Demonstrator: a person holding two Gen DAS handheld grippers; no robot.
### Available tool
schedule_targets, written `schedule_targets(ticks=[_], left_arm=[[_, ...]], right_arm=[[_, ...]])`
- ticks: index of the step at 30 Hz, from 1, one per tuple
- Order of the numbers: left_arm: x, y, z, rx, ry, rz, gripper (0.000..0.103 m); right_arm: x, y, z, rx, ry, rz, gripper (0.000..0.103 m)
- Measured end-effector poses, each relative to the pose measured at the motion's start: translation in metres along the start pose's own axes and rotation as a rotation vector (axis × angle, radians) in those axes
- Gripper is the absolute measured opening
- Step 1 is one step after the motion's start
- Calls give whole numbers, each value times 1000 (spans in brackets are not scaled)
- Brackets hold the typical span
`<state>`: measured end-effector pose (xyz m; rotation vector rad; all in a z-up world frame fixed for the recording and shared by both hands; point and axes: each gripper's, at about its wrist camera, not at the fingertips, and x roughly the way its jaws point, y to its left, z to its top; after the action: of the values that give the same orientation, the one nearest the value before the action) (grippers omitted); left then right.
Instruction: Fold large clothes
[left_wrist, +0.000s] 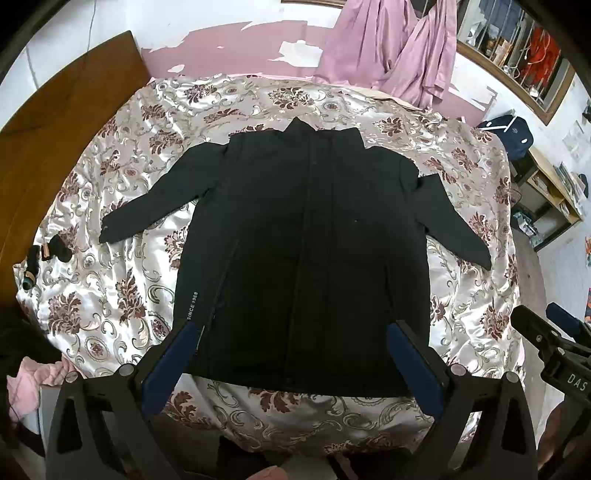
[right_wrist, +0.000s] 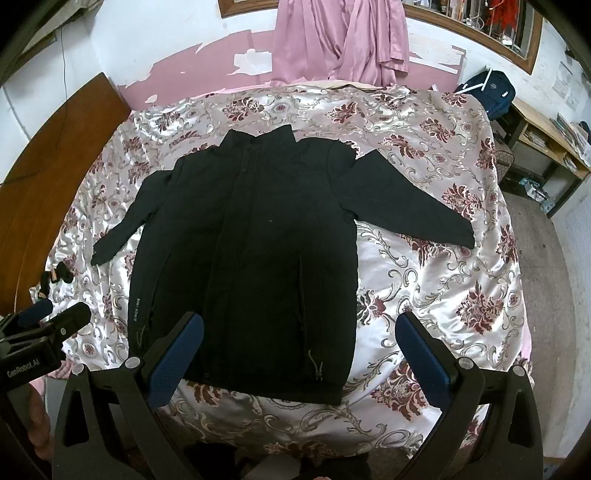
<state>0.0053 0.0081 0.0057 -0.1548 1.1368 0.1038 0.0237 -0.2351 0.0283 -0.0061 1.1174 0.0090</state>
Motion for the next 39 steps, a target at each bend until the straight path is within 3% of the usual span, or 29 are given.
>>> schedule_targets(ticks=[7, 16, 19, 21, 25, 27, 29, 32, 37, 39], left_arm=[[13, 9, -1, -14, 6, -24, 103], [16, 29, 27, 38, -11, -92, 103], [19, 34, 39, 76, -15, -155, 103], [25, 35, 44, 110, -23, -240, 103], [47, 21, 56, 165, 48, -355, 103], [61, 1, 62, 209, 86, -338, 103], [69, -21, 68, 230, 71, -295, 103], [79, -49, 75, 252, 81, -268, 103], [108, -105, 84, 244, 115, -169, 103], [124, -126, 89, 228, 130, -146, 103]], right_arm=[[4, 5, 7, -11, 7, -18, 102], [1, 24, 15, -4, -4, -73, 102], [-6, 33, 16, 23, -20, -81, 102], [-12, 36, 13, 56, -31, -84, 102], [-23, 37, -3, 119, -65, -77, 102], [-25, 34, -15, 130, -63, -91, 102], [-26, 25, -30, 154, -43, -93, 102], [-26, -8, -47, 203, -35, -38, 102], [1, -100, -49, 224, -27, 55, 102], [23, -135, -40, 193, -6, 43, 102]])
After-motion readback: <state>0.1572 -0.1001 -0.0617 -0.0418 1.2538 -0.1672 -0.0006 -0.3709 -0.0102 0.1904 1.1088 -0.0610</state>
